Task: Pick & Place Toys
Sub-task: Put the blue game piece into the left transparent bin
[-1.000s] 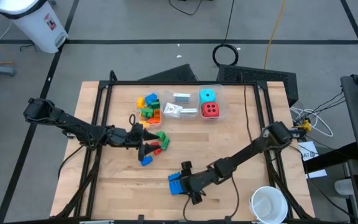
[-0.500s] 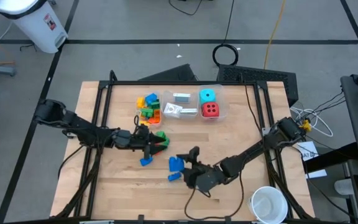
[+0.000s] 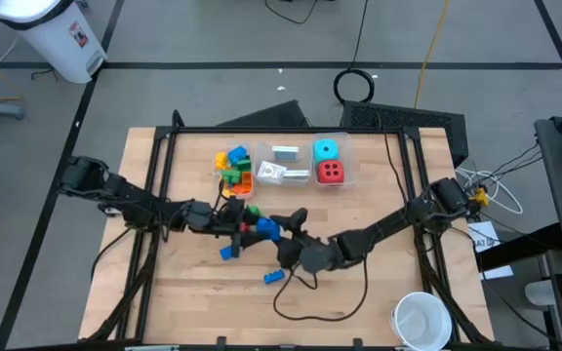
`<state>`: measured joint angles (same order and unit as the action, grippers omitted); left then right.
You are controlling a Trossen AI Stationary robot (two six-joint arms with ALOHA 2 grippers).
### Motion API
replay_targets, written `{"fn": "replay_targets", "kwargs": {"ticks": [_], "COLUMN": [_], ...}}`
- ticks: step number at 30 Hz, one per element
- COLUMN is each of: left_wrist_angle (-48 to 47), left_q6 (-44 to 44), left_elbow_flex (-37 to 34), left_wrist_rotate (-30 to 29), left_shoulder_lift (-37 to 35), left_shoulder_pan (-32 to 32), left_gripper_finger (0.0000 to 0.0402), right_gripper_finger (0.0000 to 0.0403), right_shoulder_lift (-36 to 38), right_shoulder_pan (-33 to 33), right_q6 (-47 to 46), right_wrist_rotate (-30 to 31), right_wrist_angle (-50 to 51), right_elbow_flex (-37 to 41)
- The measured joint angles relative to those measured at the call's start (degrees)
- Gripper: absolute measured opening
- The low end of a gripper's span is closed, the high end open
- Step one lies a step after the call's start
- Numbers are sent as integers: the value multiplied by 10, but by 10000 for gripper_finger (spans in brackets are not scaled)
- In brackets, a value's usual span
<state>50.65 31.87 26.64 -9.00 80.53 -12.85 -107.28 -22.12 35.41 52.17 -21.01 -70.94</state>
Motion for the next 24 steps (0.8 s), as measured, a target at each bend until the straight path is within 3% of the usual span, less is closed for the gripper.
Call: {"fn": "replay_targets", "kwargs": {"ticks": [6,9,13,18,22,24], "left_wrist_angle": [-3,-2,0,-39,-172,-237], "left_q6": [-5,-5,-18,-53,-103,-143], "left_elbow_flex": [0,1,1,-1,-3,-1], "left_wrist_rotate": [9,46,142,270,248,192], "left_shoulder_lift": [0,0,0,-36,-93,-124], "left_shoulder_pan": [36,66,122,225,309,346], "left_gripper_finger": [275,230,135,140,140,140], "right_gripper_finger": [237,236,253,276,280,279], "right_shoulder_lift": [0,0,0,10,33,44], "right_shoulder_pan": [14,25,41,55,55,55], "right_q6": [59,69,50,-33,-80,-106], "right_wrist_rotate": [1,-12,-5,29,33,31], "right_wrist_angle": [-43,-39,-38,-44,-18,1], "right_elbow_flex": [0,0,0,0,0,0]}}
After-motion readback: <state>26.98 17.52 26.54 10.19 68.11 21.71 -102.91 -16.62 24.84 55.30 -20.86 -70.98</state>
